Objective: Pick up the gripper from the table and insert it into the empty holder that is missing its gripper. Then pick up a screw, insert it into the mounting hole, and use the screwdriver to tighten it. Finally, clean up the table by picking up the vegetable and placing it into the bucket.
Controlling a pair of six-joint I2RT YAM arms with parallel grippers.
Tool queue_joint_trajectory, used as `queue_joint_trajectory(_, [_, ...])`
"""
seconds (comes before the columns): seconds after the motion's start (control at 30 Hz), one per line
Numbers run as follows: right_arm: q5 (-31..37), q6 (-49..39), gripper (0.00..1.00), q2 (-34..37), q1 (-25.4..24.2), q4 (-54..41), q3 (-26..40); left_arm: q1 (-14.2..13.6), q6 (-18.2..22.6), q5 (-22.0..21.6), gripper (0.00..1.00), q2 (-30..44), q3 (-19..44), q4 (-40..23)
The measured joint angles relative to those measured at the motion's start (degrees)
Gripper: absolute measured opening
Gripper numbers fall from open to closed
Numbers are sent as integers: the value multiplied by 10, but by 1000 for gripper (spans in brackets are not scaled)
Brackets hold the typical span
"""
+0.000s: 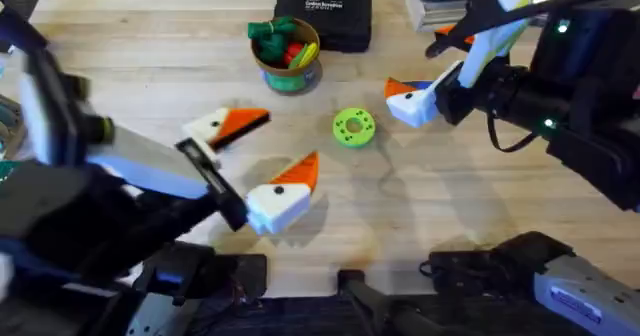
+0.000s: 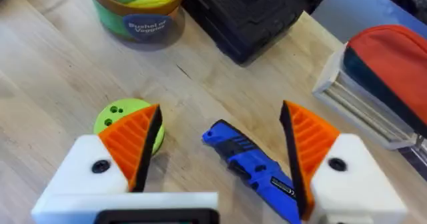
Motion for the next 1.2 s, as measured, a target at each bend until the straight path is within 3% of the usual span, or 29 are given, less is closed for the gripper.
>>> queue_joint_trajectory(0.27, [-4, 11, 994, 0, 5, 0, 0, 0, 25, -209, 985, 192, 263, -265])
queue_joint_trajectory(0.43, [-4, 12, 994, 0, 19, 0, 0, 0, 27, -292, 985, 349, 350, -360])
queue_joint_trajectory(0.57, [-4, 12, 994, 0, 22, 0, 0, 0, -1, -313, 985, 444, 369, -363])
queue_joint_trajectory(0.7, [-4, 12, 994, 0, 22, 0, 0, 0, -54, -320, 985, 506, 369, -367])
queue_joint_trajectory(0.77, [-4, 12, 994, 0, 22, 0, 0, 2, -93, -343, 985, 533, 369, -367])
queue_joint_trajectory(0.93, [-4, 12, 994, 0, 22, 0, 0, 43, -212, -427, 985, 610, 369, -332])
queue_joint_trajectory(1.03, [-4, 12, 994, 0, 22, 0, 0, 68, -246, -441, 985, 668, 369, -295])
queue_joint_trajectory(1.2, [-4, 12, 994, 0, 22, 0, 0, 75, -270, -443, 985, 766, 369, -256])
